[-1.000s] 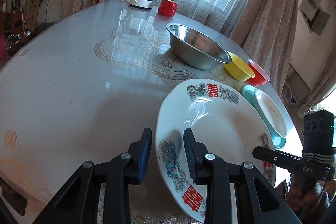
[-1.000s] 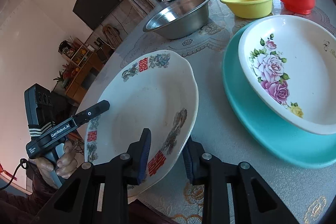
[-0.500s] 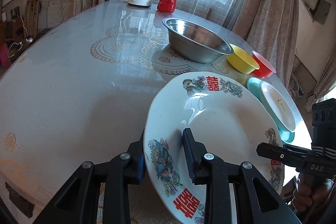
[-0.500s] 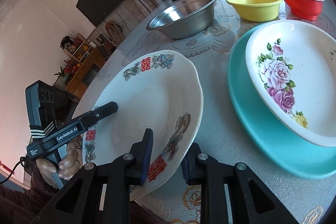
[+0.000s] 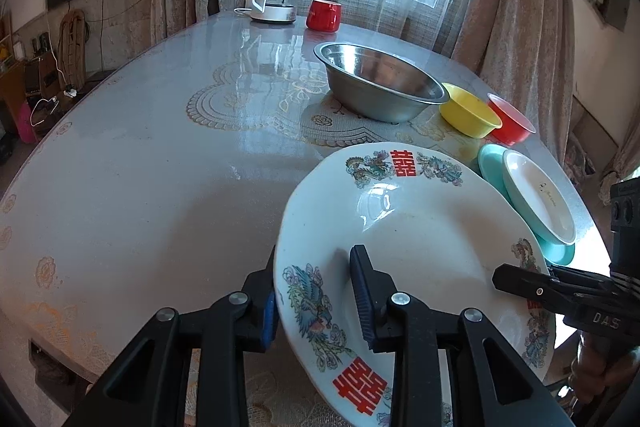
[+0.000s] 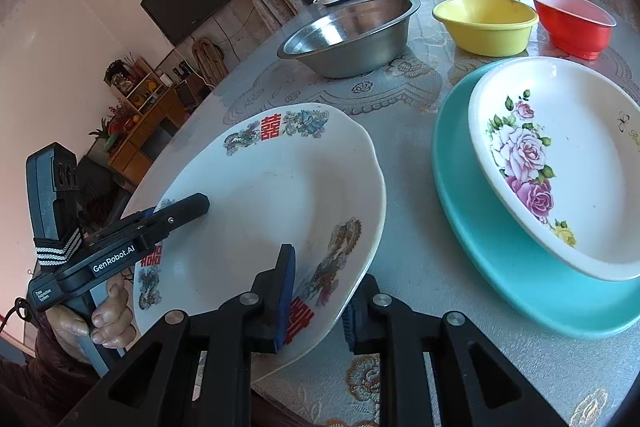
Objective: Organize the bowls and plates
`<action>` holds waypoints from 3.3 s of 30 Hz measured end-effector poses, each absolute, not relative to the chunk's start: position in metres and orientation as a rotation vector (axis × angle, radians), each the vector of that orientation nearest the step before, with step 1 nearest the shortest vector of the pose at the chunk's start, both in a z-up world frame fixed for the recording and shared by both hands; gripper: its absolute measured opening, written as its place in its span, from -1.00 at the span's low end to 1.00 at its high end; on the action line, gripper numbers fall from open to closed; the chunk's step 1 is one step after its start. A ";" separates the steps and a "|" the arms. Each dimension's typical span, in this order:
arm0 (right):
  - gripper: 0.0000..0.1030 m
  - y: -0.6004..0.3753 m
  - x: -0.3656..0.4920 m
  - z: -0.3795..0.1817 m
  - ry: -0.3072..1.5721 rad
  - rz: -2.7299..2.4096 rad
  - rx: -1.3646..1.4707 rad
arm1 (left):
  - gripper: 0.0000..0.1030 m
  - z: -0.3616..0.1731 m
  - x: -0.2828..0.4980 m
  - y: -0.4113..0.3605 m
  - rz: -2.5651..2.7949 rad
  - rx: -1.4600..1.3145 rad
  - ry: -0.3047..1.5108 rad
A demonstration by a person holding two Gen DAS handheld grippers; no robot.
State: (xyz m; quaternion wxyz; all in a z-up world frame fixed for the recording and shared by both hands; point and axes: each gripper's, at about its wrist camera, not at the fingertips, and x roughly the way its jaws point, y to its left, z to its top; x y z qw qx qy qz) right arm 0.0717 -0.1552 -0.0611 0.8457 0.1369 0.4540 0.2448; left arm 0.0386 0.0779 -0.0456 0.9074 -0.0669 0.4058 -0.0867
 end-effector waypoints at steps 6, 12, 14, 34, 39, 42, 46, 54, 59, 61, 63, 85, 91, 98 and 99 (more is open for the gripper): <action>-0.56 -0.156 0.071 -0.058 0.939 0.504 0.257 | -0.39 -0.042 0.034 0.075 -0.185 -0.131 0.823; -0.55 -0.157 0.069 -0.053 0.919 0.502 0.238 | -0.40 -0.042 0.032 0.073 -0.190 -0.120 0.813; -0.55 -0.157 0.067 -0.052 0.915 0.500 0.238 | -0.40 -0.041 0.029 0.072 -0.193 -0.108 0.800; -0.55 -0.200 0.058 -0.014 0.796 0.402 0.233 | -0.40 -0.007 0.045 0.028 -0.321 -0.072 0.706; -0.55 -0.229 0.058 -0.007 0.770 0.325 0.255 | -0.40 0.001 0.062 -0.004 -0.375 -0.052 0.697; -0.54 -0.248 0.058 -0.005 0.764 0.274 0.266 | -0.40 0.003 0.071 -0.025 -0.413 -0.039 0.696; -0.53 -0.269 0.060 -0.007 0.765 0.213 0.272 | -0.40 0.006 0.084 -0.049 -0.448 -0.027 0.704; -0.52 -0.302 0.068 -0.010 0.761 0.123 0.277 | -0.40 0.002 0.106 -0.088 -0.487 0.001 0.726; -0.52 -0.316 0.074 -0.015 0.769 0.081 0.277 | -0.40 -0.003 0.116 -0.107 -0.497 0.015 0.740; -0.52 -0.321 0.076 -0.016 0.770 0.066 0.271 | -0.40 -0.006 0.118 -0.111 -0.499 0.022 0.745; -0.52 -0.323 0.079 -0.018 0.774 0.053 0.263 | -0.40 -0.009 0.121 -0.116 -0.501 0.028 0.752; -0.46 -0.330 0.082 -0.038 0.808 0.017 0.273 | -0.37 -0.030 0.120 -0.127 -0.477 0.054 0.793; -0.42 -0.333 0.079 -0.038 0.814 0.025 0.314 | -0.38 -0.028 0.118 -0.124 -0.470 0.035 0.793; -0.37 -0.334 0.070 -0.034 0.805 0.026 0.346 | -0.35 -0.020 0.110 -0.114 -0.470 0.011 0.775; -0.37 -0.335 0.068 -0.033 0.800 0.024 0.351 | -0.35 -0.018 0.108 -0.112 -0.468 0.010 0.767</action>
